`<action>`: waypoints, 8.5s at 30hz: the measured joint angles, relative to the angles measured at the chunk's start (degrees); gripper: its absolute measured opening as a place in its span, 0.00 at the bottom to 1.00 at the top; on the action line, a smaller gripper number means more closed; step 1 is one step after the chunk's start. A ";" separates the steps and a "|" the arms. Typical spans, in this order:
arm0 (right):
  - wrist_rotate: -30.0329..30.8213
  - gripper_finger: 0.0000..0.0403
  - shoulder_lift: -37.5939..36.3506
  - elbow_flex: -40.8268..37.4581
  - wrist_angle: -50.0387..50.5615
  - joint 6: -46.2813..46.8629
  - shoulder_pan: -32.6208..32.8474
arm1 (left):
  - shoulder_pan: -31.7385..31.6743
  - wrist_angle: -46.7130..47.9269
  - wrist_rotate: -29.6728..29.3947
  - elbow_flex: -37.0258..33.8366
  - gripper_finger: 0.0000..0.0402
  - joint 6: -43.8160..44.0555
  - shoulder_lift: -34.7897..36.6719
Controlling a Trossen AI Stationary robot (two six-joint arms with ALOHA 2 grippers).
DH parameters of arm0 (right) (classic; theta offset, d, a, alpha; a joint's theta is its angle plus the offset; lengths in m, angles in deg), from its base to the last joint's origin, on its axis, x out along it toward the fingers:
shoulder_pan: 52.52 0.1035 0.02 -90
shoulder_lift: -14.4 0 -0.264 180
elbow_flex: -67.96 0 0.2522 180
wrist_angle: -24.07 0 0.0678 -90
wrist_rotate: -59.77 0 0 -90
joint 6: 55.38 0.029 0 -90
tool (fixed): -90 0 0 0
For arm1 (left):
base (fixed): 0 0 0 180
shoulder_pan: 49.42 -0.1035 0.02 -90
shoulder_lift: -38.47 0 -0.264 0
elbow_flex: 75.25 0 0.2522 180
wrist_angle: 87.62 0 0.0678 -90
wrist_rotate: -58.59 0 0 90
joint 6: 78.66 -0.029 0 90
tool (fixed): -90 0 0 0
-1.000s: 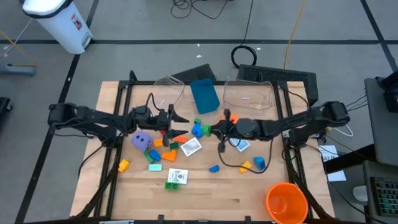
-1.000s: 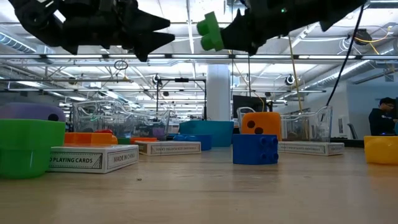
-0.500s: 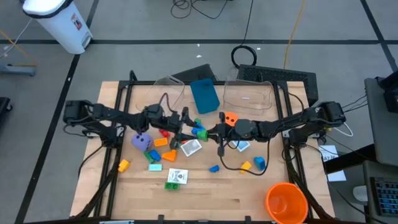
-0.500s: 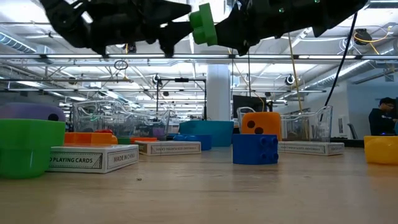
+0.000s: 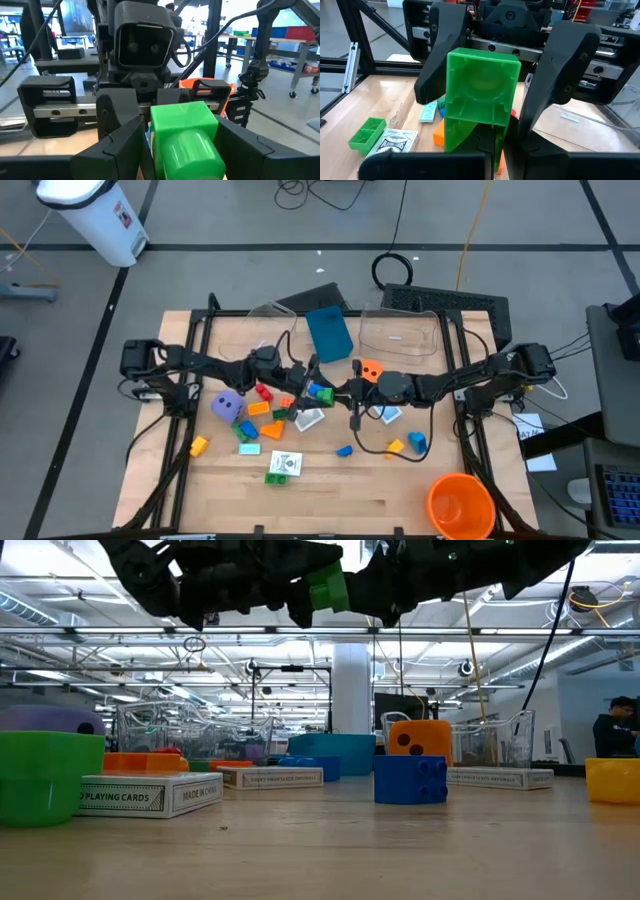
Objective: Pick & Place Toys
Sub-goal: Put the green game piece into the left transparent bin, then put the orange dice into the blue bin
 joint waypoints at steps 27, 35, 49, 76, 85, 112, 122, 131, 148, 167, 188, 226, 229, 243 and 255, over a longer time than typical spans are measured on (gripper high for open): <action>0.13 0.03 -2.07 -0.82 -7.25 -4.61 0.00 | -0.50 -0.99 1.32 0.00 0.57 -3.17 4.70; -0.01 0.03 -1.99 -1.11 -8.42 -4.14 -0.33 | -0.50 -0.98 1.26 -0.02 0.57 -2.92 4.70; 0.00 0.03 -1.99 -1.11 -8.17 -4.12 -0.33 | -0.35 5.09 -1.17 3.06 0.53 -3.42 4.68; 0.50 0.33 -2.04 -1.16 -8.14 -5.18 -0.35 | -0.42 5.65 -1.26 3.06 0.33 -3.87 4.68; 2.71 0.50 -9.52 -1.16 2.46 -8.19 -0.07 | -1.78 5.80 -1.24 3.13 0.37 -4.76 4.78; 3.45 0.53 -20.79 -32.53 -32.81 2.15 -1.09 | -9.57 46.16 -26.71 3.06 0.38 -18.26 24.09; 3.26 0.54 -20.79 -35.52 -35.22 2.15 -1.09 | -12.20 55.96 -30.43 3.08 0.33 -15.58 27.13; 3.26 0.54 -20.78 -35.52 -34.69 1.61 -1.09 | -14.90 65.07 -33.89 3.08 0.38 -14.37 30.70; 3.26 0.53 -20.76 -35.52 -34.69 2.15 -1.09 | -22.30 92.54 -39.31 14.64 0.36 -14.13 27.63; 3.23 0.52 -20.76 -35.52 -34.69 5.15 -1.09 | -33.19 94.02 -33.17 18.18 0.33 -20.55 6.68; 3.23 0.52 -20.74 -35.52 -33.33 5.13 -1.09 | -34.74 98.02 -31.75 36.21 0.37 -36.27 -14.73; 3.42 0.52 -20.74 -35.52 -32.86 4.56 -1.09 | -32.26 93.58 -39.24 37.22 0.46 -38.34 -15.53; 3.41 0.52 -20.74 -35.52 -32.79 4.53 -1.09 | -31.20 93.85 -39.46 37.22 0.46 -37.55 -11.88; 3.30 0.52 -20.74 -35.52 -32.81 4.27 -1.09 | -29.11 93.62 -26.42 35.17 0.46 -19.58 19.44; 3.26 0.52 -20.74 -35.52 -33.69 3.20 -1.09 | -17.37 65.31 -20.13 -1.35 0.46 1.56 44.34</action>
